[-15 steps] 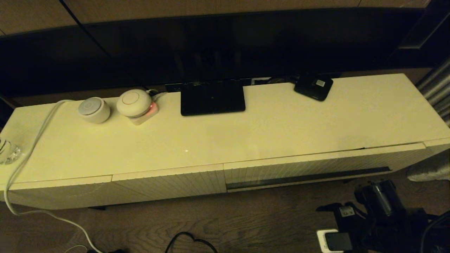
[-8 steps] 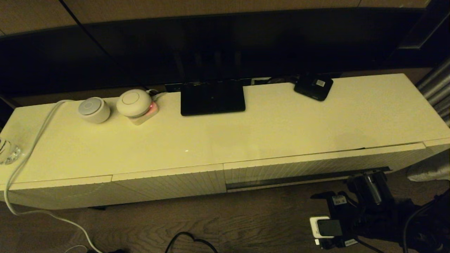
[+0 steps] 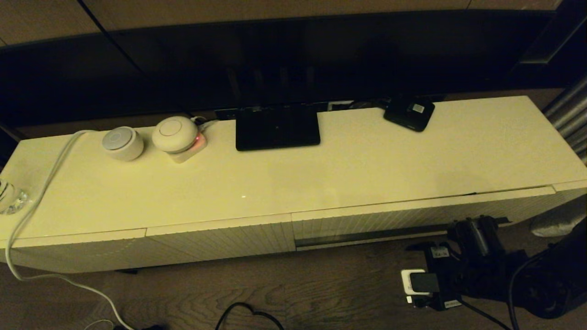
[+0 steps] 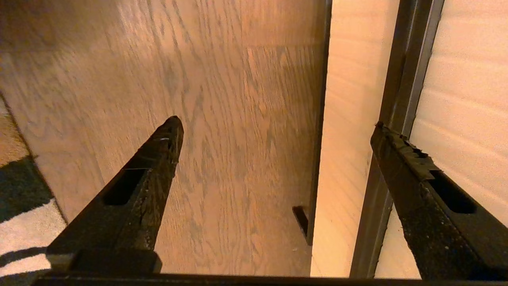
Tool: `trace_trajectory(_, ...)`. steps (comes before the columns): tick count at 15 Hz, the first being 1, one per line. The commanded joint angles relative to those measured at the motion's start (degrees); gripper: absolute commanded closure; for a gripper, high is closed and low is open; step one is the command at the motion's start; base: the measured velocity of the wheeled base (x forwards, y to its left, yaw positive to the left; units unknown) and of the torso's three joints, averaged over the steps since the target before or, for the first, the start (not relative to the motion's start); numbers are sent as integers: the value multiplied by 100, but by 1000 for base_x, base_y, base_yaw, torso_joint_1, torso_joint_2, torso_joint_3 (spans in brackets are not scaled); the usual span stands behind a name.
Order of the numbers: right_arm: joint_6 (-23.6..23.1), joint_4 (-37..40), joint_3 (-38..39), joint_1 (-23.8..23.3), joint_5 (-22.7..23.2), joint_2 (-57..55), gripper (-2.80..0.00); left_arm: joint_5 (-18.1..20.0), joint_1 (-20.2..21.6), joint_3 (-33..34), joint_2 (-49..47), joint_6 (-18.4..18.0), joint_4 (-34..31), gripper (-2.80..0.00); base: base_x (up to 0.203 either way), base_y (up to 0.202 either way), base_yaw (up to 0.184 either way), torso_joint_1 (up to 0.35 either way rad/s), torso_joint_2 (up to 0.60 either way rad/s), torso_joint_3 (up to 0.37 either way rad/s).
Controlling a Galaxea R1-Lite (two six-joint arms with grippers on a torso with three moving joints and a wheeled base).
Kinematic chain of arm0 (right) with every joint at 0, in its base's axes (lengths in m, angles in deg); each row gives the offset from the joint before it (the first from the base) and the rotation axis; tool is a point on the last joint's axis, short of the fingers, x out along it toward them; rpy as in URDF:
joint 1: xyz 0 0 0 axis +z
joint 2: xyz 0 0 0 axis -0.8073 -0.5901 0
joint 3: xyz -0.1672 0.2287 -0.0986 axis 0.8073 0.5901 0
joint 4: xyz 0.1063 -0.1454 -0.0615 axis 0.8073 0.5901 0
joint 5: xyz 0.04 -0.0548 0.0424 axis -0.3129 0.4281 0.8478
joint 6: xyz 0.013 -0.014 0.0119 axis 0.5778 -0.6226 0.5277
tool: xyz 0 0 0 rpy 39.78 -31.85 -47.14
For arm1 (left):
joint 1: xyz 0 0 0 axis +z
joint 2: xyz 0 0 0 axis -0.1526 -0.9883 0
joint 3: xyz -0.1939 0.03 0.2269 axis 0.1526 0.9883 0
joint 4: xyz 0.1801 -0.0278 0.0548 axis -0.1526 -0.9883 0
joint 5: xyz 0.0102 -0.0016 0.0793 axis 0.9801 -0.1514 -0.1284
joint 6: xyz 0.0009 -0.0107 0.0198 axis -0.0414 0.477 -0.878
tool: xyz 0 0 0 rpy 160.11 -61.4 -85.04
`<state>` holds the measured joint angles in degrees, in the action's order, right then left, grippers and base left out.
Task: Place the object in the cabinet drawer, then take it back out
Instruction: Open the drawer
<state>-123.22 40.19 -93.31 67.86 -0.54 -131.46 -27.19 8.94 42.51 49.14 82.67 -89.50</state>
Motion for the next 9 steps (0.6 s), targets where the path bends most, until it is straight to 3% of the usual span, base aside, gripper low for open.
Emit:
trace_trajectory(1, -44, -30, -119, -87, -2, -160, -280, 0, 2, 18, 0, -3, -2, 0, 0, 0, 0, 0, 0, 0)
trace_trajectory(9, -52, -97, -577, -333, -13, -459, -280, 0, 2, 18, 0, -8, -2, 0, 0, 0, 0, 0, 0, 0)
